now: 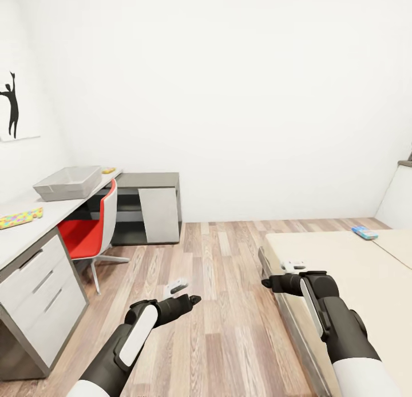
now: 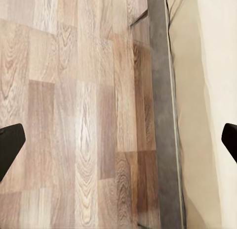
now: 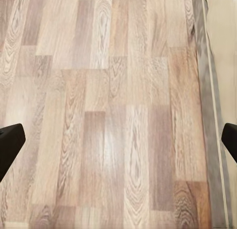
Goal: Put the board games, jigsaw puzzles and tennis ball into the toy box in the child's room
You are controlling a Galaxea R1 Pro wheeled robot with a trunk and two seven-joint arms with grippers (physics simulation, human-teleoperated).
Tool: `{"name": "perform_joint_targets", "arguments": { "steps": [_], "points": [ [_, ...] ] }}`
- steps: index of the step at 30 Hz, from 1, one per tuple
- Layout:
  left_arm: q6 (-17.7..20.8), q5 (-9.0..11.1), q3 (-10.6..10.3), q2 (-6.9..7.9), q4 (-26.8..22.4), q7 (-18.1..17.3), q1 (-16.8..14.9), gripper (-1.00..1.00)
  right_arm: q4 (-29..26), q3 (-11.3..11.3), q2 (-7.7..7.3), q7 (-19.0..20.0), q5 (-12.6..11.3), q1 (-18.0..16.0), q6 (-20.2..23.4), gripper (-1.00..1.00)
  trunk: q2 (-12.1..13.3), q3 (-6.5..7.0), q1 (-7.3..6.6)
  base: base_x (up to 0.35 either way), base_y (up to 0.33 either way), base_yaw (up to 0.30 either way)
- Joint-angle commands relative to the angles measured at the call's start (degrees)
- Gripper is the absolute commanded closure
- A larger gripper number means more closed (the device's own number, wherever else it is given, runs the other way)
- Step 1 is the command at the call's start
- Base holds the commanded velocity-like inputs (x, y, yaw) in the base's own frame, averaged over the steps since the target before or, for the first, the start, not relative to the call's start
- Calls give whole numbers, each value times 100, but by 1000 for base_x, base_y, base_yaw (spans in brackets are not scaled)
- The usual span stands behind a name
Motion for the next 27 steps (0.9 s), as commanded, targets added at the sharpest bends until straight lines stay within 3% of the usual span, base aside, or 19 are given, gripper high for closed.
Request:
{"name": "perform_joint_targets", "arguments": {
  "steps": [1,12,27],
  "points": [
    [16,60,-4,0,-8,55,-3,-100,-5,-4,1,55,60,-4,19,-100,-4,-6,-2,-169,-102,5],
    [-6,61,-4,1,-10,57,-3,-100,-5,-3,-1,56,60,-4,20,-100,-4,-6,-2,-132,-70,2],
    [-40,61,-4,1,-11,58,-3,-100,-5,-2,-1,55,60,-4,21,-100,-4,-6,-2,-28,-14,0]
  ]
}}
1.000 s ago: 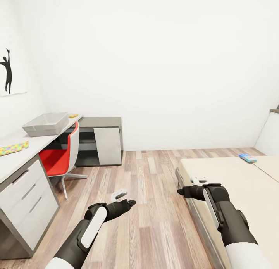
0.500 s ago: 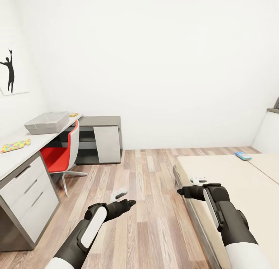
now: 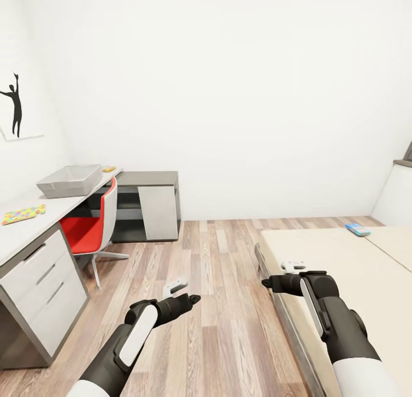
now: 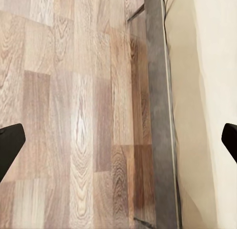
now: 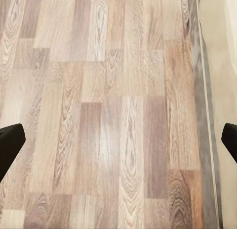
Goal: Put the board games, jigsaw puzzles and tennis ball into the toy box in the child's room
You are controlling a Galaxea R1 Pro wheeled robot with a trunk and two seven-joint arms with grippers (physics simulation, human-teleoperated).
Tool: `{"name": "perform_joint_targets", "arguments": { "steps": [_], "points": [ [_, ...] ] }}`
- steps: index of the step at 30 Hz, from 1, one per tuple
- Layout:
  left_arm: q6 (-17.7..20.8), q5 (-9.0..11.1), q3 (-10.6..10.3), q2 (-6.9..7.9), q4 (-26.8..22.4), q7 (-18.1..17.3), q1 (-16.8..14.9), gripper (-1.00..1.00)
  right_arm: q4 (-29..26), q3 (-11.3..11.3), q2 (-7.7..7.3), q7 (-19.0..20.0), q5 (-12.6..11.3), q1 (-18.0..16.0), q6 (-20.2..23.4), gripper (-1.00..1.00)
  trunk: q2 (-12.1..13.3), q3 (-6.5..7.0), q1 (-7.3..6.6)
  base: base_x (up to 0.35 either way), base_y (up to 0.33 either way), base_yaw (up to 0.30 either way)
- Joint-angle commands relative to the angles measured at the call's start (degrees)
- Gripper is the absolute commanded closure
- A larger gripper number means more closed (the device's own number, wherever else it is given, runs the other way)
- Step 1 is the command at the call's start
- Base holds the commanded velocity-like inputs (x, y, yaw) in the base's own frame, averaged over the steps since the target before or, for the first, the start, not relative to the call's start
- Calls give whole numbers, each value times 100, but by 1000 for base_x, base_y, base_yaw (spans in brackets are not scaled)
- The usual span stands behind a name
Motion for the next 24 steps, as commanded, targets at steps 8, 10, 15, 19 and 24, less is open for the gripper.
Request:
{"name": "perform_joint_targets", "arguments": {
  "steps": [8,10,15,19,24],
  "points": [
    [11,60,-5,1,-7,53,-3,-100,-5,-4,2,56,60,-4,20,-100,-4,-6,0,-5,-3,0],
    [11,60,-5,1,-7,53,-3,-100,-5,-4,1,56,60,-4,20,-100,-4,-6,0,-3,-6,0],
    [10,60,-5,1,-7,53,-3,-100,-5,-4,4,57,60,-4,20,-100,-4,-6,0,-2,-55,0],
    [10,60,-5,1,-7,53,-3,-100,-9,-4,3,56,60,-4,20,-100,-4,-6,0,-1,-120,0],
    [10,60,-5,1,-7,53,-3,-100,-11,-4,2,58,60,-4,20,-100,-4,-6,0,-1,-157,0]
  ]
}}
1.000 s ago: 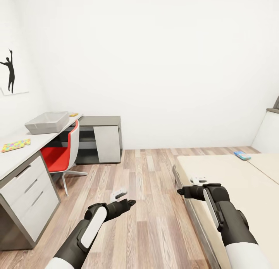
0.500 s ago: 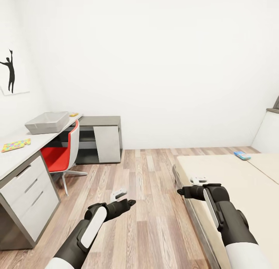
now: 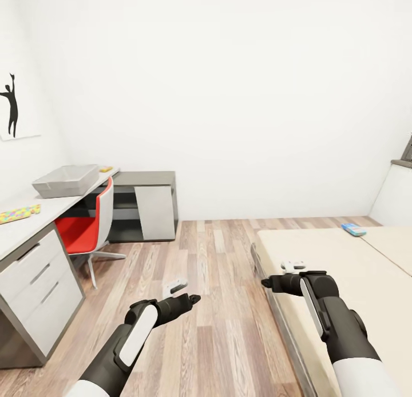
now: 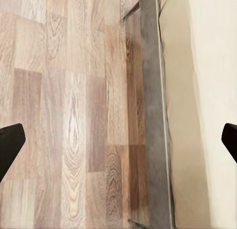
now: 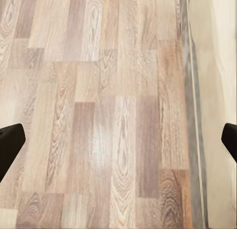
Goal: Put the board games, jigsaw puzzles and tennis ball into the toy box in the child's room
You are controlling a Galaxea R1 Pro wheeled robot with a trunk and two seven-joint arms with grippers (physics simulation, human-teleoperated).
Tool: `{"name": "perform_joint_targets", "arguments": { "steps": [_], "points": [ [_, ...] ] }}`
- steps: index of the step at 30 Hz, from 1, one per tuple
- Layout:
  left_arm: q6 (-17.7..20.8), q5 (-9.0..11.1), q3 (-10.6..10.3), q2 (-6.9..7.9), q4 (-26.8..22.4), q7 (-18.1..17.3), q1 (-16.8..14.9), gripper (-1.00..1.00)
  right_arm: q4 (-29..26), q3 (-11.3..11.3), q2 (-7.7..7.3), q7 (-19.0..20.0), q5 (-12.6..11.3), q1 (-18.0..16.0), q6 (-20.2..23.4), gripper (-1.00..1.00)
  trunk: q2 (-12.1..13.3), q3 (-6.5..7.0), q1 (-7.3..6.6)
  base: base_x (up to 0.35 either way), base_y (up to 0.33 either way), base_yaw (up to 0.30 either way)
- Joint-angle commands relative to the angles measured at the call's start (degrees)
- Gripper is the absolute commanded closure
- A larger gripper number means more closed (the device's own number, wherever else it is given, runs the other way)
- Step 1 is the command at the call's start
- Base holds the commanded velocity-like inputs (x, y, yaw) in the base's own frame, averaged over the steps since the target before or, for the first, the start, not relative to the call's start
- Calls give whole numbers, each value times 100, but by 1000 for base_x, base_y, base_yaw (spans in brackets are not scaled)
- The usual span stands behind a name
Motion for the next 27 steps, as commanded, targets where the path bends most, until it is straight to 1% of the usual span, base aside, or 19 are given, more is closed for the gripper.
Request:
{"name": "perform_joint_targets", "arguments": {
  "steps": [1,27],
  "points": [
    [16,61,-4,0,-8,54,-3,-100,-5,-4,-1,55,61,-4,18,-100,-3,-6,0,0,-179,0],
    [16,61,-4,0,-8,54,-3,-100,-8,-4,0,55,61,-4,18,-100,-3,-6,0,0,-197,0]
  ]
}}
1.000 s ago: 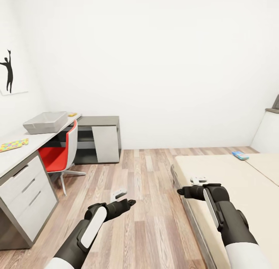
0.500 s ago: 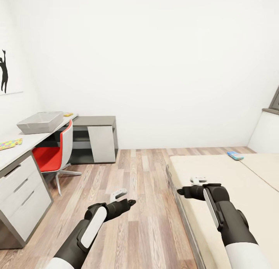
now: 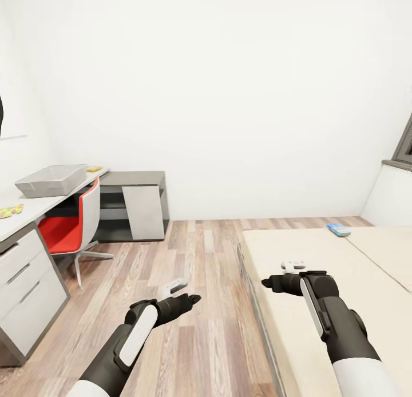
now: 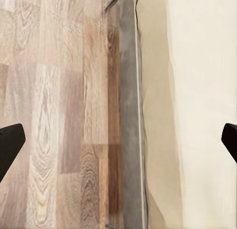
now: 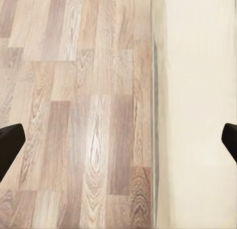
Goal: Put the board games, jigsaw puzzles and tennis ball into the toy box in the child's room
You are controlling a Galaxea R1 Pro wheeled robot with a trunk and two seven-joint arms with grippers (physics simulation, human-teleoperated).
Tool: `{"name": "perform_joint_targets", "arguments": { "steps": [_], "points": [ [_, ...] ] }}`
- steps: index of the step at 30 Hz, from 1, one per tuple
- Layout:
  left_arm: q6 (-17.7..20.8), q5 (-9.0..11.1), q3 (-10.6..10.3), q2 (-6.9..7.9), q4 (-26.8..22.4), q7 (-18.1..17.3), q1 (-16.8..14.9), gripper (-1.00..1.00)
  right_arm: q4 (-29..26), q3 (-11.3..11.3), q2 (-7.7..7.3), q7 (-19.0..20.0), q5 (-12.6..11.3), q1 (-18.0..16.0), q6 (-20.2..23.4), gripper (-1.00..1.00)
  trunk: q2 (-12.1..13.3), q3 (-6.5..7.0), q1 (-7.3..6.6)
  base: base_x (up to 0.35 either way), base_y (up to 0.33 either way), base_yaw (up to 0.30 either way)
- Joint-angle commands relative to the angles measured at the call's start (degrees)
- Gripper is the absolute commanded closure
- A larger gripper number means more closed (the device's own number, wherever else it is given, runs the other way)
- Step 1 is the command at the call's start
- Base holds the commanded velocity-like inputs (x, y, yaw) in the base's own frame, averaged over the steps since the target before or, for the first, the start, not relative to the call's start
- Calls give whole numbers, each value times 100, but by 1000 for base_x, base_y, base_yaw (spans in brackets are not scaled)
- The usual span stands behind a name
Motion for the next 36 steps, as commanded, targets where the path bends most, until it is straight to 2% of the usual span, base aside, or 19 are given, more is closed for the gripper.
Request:
{"name": "perform_joint_targets", "arguments": {
  "steps": [1,36],
  "points": [
    [16,61,-4,0,-8,54,-4,-100,-5,-4,-1,56,61,-4,18,-100,-3,-6,0,0,-203,0],
    [16,61,-4,0,-8,54,-3,-100,-5,-4,-1,58,61,-4,18,-100,-3,-6,0,0,-204,0]
  ]
}}
